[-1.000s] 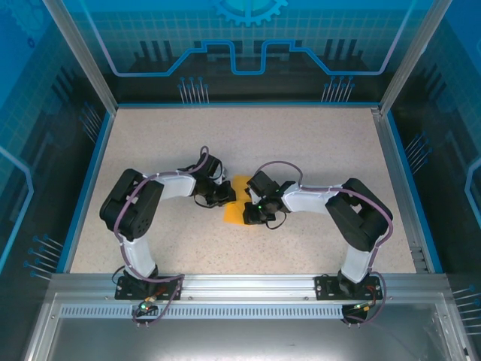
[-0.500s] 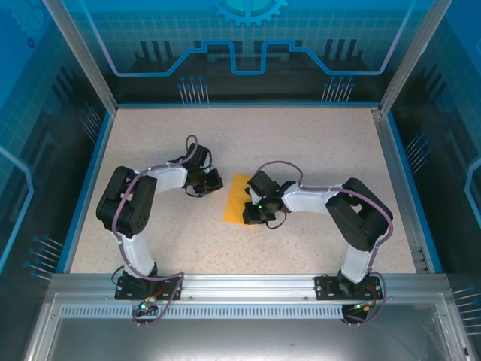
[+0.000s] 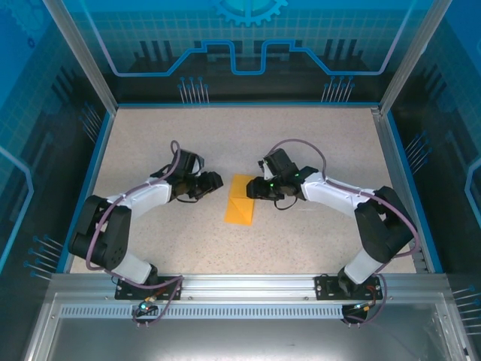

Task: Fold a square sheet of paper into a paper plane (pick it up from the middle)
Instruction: Fold the triangle a second time at the center of the table, then turn over the paper at the center of the table.

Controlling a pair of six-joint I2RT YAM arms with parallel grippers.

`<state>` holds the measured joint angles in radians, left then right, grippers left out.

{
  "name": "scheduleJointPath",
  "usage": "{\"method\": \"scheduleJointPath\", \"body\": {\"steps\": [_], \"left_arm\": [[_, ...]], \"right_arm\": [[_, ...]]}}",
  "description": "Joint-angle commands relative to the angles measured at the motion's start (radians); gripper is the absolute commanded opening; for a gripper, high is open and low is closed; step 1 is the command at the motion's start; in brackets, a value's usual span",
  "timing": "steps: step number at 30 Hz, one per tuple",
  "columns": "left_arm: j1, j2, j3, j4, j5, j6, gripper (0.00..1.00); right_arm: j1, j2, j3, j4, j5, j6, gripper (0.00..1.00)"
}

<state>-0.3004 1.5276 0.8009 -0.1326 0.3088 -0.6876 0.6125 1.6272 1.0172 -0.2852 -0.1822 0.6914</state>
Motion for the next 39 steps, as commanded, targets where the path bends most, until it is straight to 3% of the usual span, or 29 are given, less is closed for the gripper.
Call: {"method": "scheduleJointPath", "body": {"steps": [1, 8, 22, 39], "left_arm": [[-0.010, -0.029, -0.050, 0.077, 0.109, -0.054, 0.53], [-0.061, 0.002, -0.080, 0.135, 0.154, -0.083, 0.52], [-0.081, 0.095, -0.086, 0.208, 0.233, -0.110, 0.50], [-0.108, 0.209, -0.026, 0.271, 0.300, -0.110, 0.40]], "right_arm": [[-0.024, 0.034, 0.013, -0.023, 0.004, -0.048, 0.47], [-0.025, 0.131, 0.056, -0.028, -0.052, -0.080, 0.43], [-0.031, 0.209, 0.056, 0.038, -0.121, -0.071, 0.12], [-0.051, 0.194, 0.017, 0.050, -0.091, -0.047, 0.11]]}}
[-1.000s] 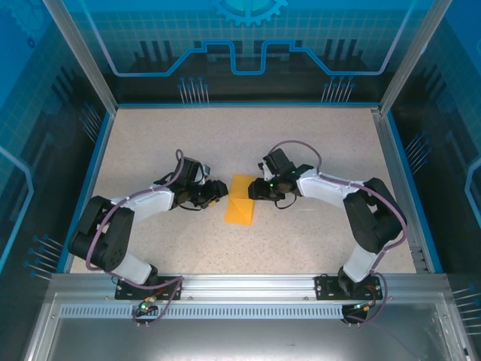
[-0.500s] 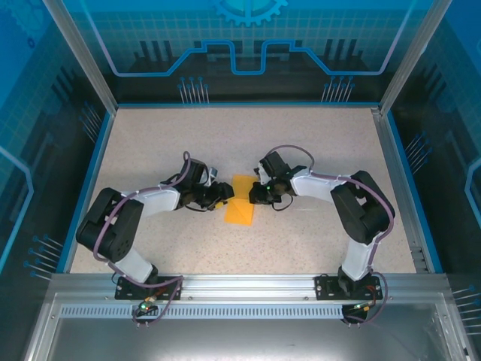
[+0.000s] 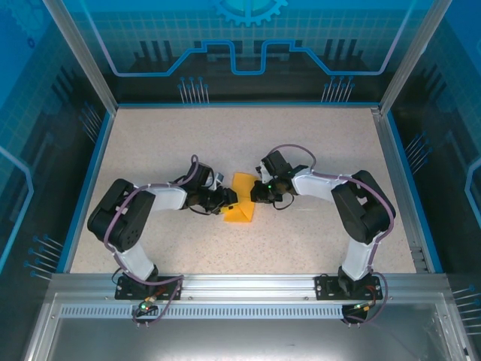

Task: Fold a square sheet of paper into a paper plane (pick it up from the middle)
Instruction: Turn over the paper at the center of the table.

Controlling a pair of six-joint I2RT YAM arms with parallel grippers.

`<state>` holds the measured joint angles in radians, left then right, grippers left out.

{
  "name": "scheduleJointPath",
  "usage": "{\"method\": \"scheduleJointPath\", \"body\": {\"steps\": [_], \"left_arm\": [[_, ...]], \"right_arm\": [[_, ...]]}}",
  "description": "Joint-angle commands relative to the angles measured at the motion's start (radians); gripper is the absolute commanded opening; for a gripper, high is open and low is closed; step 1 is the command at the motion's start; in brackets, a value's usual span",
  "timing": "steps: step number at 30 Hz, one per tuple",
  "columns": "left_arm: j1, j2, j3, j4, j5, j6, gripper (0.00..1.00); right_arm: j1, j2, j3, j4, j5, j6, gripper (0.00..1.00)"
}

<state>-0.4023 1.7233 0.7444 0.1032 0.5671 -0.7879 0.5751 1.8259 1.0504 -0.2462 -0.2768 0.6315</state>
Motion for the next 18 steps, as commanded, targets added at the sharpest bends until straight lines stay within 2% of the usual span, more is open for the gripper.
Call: {"method": "scheduleJointPath", "body": {"steps": [1, 18], "left_arm": [[-0.006, 0.012, 0.032, 0.035, 0.042, -0.007, 0.39], [-0.017, 0.060, 0.093, 0.001, 0.030, 0.017, 0.37]], "right_arm": [[-0.014, -0.006, -0.018, 0.011, 0.003, 0.013, 0.10], [-0.024, -0.017, -0.038, 0.016, 0.003, 0.017, 0.11]]}}
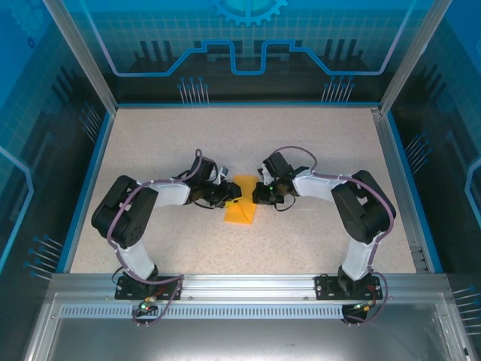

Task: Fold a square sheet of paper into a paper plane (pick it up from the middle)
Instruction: Turn over the paper at the center of the table.

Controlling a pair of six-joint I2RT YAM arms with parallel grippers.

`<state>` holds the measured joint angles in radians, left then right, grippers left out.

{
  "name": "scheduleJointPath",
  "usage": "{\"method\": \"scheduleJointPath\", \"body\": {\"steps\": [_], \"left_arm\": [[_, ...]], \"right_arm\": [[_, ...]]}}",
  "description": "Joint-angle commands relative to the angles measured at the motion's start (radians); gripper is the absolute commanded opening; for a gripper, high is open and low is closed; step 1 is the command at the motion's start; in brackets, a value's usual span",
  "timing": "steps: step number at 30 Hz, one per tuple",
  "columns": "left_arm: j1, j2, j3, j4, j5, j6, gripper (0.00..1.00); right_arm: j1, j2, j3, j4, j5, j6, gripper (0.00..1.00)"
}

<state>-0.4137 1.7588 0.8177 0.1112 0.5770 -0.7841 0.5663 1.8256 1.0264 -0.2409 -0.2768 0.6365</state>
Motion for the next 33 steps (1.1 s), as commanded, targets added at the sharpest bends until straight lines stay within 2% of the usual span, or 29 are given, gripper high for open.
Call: {"method": "scheduleJointPath", "body": {"steps": [1, 5, 9, 14, 16, 19, 22, 24, 29, 31, 33], "left_arm": [[-0.007, 0.026, 0.018, -0.006, 0.020, 0.014, 0.37], [-0.008, 0.028, 0.020, -0.004, 0.020, 0.017, 0.37], [-0.011, 0.039, 0.029, -0.005, 0.022, 0.018, 0.31], [-0.014, 0.043, 0.037, -0.014, 0.021, 0.029, 0.22], [-0.014, 0.042, 0.041, -0.021, 0.018, 0.035, 0.19], [-0.014, 0.038, 0.051, -0.041, 0.008, 0.052, 0.13], [-0.013, 0.019, 0.063, -0.069, -0.010, 0.073, 0.08], [-0.015, -0.002, 0.078, -0.111, -0.025, 0.096, 0.06], [-0.030, -0.080, 0.158, -0.303, -0.123, 0.194, 0.05], [-0.049, -0.113, 0.220, -0.441, -0.216, 0.248, 0.05], [-0.079, -0.141, 0.303, -0.596, -0.362, 0.302, 0.05]], "right_arm": [[-0.017, -0.017, -0.016, 0.011, 0.003, 0.012, 0.11], [-0.018, -0.021, -0.020, 0.011, 0.001, 0.012, 0.11], [-0.019, -0.026, -0.022, 0.015, -0.003, 0.014, 0.13], [-0.025, -0.074, -0.037, 0.019, -0.005, 0.015, 0.22], [-0.030, -0.110, -0.040, 0.007, 0.009, 0.015, 0.29], [-0.043, -0.176, -0.048, -0.036, 0.067, 0.018, 0.46], [-0.067, -0.258, -0.071, -0.081, 0.148, 0.015, 0.68], [-0.083, -0.308, -0.078, -0.122, 0.215, -0.009, 0.78], [-0.124, -0.392, -0.082, -0.210, 0.347, -0.087, 0.91], [-0.149, -0.418, -0.091, -0.223, 0.376, -0.109, 0.94], [-0.176, -0.444, -0.112, -0.222, 0.395, -0.119, 0.96]]}}
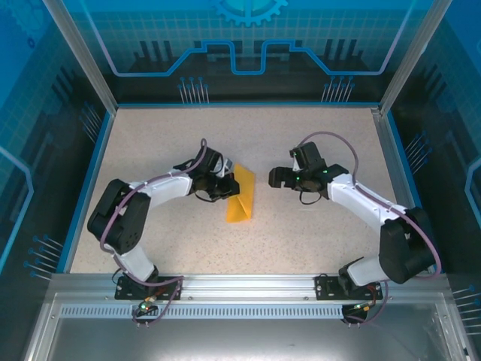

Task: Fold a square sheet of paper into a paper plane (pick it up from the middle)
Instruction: Turn over the paper at the center of the table.

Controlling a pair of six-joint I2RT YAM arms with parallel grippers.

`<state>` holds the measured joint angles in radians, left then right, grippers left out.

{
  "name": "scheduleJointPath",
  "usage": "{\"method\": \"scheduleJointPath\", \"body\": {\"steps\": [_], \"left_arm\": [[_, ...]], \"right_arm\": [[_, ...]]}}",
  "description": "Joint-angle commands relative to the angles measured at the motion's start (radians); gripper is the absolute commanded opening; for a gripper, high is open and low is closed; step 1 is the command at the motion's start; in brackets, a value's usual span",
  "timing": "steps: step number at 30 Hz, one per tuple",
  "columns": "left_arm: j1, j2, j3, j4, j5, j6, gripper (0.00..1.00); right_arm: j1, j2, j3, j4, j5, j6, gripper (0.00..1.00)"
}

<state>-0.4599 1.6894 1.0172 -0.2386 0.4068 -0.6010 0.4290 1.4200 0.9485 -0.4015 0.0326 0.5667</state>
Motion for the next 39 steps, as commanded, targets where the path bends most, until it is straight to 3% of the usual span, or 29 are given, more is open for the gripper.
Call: {"method": "scheduleJointPath", "body": {"steps": [1, 8, 15, 21, 28, 39], "left_arm": [[-0.048, -0.083, 0.139, -0.298, -0.258, 0.138, 0.05], [-0.144, -0.073, 0.395, -0.610, -0.710, 0.212, 0.06], [-0.213, 0.129, 0.606, -0.804, -1.150, 0.209, 0.06], [-0.263, 0.367, 0.760, -0.913, -1.359, 0.171, 0.06], [-0.300, 0.512, 0.801, -0.886, -1.354, 0.134, 0.06], [-0.321, 0.583, 0.772, -0.791, -1.109, 0.069, 0.08]], "right_arm": [[-0.049, -0.047, -0.047, -0.054, 0.086, -0.050, 0.96], [-0.125, -0.116, -0.175, 0.030, 0.080, -0.029, 0.99], [-0.179, -0.170, -0.221, 0.027, 0.075, -0.008, 1.00], [-0.218, -0.178, -0.235, 0.019, 0.069, 0.016, 0.99], [-0.252, -0.178, -0.246, 0.012, 0.054, 0.041, 0.99], [-0.285, -0.185, -0.255, 0.007, 0.044, 0.063, 0.99]]}}
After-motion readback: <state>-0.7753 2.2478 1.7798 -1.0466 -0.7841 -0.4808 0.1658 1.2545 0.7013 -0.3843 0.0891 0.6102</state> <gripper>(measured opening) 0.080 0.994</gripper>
